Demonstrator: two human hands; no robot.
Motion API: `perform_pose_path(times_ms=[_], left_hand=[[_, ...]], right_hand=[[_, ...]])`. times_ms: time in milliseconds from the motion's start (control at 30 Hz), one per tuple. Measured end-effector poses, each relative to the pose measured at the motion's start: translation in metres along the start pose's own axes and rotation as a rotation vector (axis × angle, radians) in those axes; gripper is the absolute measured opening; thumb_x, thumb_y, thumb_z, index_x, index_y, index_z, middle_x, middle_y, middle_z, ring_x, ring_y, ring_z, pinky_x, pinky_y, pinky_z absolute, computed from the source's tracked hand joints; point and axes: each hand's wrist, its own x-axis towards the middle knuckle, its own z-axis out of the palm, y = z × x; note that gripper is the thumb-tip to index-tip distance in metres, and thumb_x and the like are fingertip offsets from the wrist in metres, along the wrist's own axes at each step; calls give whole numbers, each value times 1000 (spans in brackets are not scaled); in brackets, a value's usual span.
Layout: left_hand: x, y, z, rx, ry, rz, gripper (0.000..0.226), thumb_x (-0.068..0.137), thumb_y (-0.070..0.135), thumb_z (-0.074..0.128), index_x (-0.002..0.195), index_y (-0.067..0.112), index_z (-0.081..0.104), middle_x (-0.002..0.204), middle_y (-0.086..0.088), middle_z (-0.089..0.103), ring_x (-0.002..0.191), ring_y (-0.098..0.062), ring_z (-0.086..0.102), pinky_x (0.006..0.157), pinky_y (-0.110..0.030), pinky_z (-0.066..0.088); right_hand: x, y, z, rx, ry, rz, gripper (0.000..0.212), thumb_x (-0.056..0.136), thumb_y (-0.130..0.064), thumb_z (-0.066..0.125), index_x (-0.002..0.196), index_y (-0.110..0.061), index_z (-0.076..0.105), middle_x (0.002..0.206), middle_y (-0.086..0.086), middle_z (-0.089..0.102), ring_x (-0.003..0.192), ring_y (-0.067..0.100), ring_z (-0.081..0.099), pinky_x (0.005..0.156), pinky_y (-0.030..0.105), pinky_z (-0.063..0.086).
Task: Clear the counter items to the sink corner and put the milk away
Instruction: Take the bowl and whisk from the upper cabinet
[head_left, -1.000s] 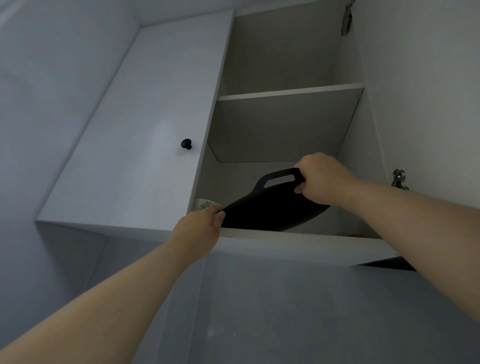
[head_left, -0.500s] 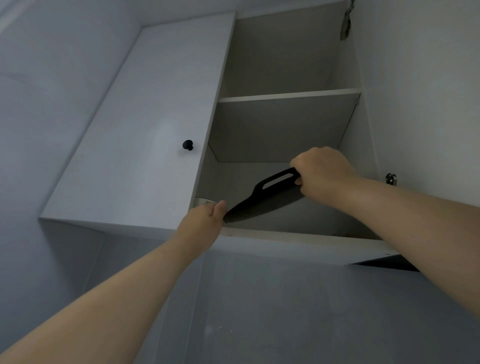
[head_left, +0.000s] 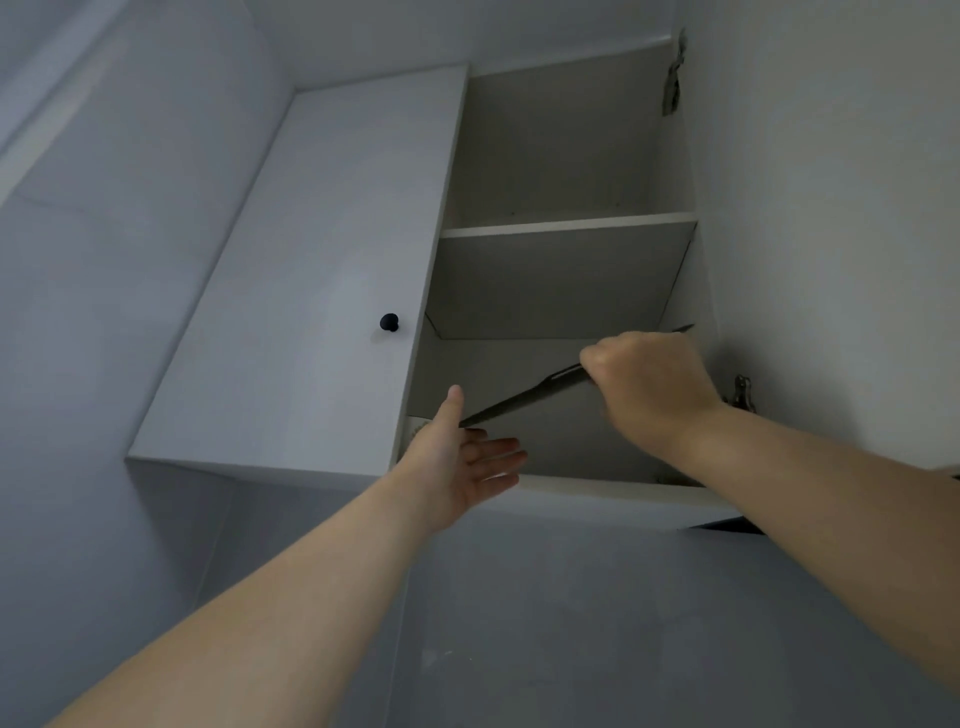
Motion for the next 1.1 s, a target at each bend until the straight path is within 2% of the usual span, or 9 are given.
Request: perform_pose_path(times_ms=[133,267,367,467,600,800,900,967,1100], left_hand=[[-23,4,11,-21,-4,22,42,94,40,50,117,5,42,108,-21,64,91,-32,66,76,-40,53],[-53,5,23,-15,-9,50,18,96,18,50,110,8,47,99,-20,65,85,-30,67,74,-36,53],[-74,7,31,-26,-9,72,20,97,13,47,115,5,48,96,-21,67,78,-29,69,68,-35,56],[-103,5,37,-28,52,110,27,97,14,46,120,1,50,88,-19,68,63,-24,71,58,-29,59],[-147,-1,44,-75,188,172,19,97,11,47,112,0,51,86,-15,63,71,-23,65,57,-26,57],[-213,-1,54,-150,258,210,15,93,-5,44,98,1,56,65,-9,70,50,-15,67,45,-21,54],[-240,4,56,-143,286,223,22,92,-10,41,107,-2,54,81,-13,67,62,-19,67,49,-23,56],[-257,8,56,-120,312,230,25,91,-11,41,110,-2,54,83,-13,66,60,-19,68,49,-24,57],[-298,11,49,-95,351,206,20,91,-12,39,94,0,55,83,-13,65,70,-21,64,52,-25,56]], right_hand=[[-6,-6,-9,-12,59,-31,34,35,15,70,44,-10,49,38,2,43,33,16,34,38,14,16],[-19,-7,-33,-21,149,-90,28,45,12,70,46,-9,51,40,3,45,35,16,38,38,17,24],[-28,-4,-52,35,188,-106,27,49,13,67,46,-8,51,40,4,44,39,13,29,38,18,23],[-43,-4,-75,70,222,-129,23,56,11,62,47,-8,53,41,5,46,39,14,34,39,17,25],[-67,-12,-101,108,297,-163,26,69,7,49,50,-9,56,45,5,48,41,17,42,38,20,30],[-103,-27,-138,162,376,-147,23,52,10,42,48,-12,47,46,3,42,43,19,37,40,24,24],[-117,-38,-156,183,346,-119,21,50,9,47,50,-12,50,49,2,45,44,21,41,39,25,29],[-124,-46,-167,199,323,-99,19,55,6,45,52,-12,51,51,2,47,45,22,44,41,24,28],[-134,-67,-190,240,287,-108,28,67,1,30,55,-12,53,54,3,48,47,22,45,41,26,28]])
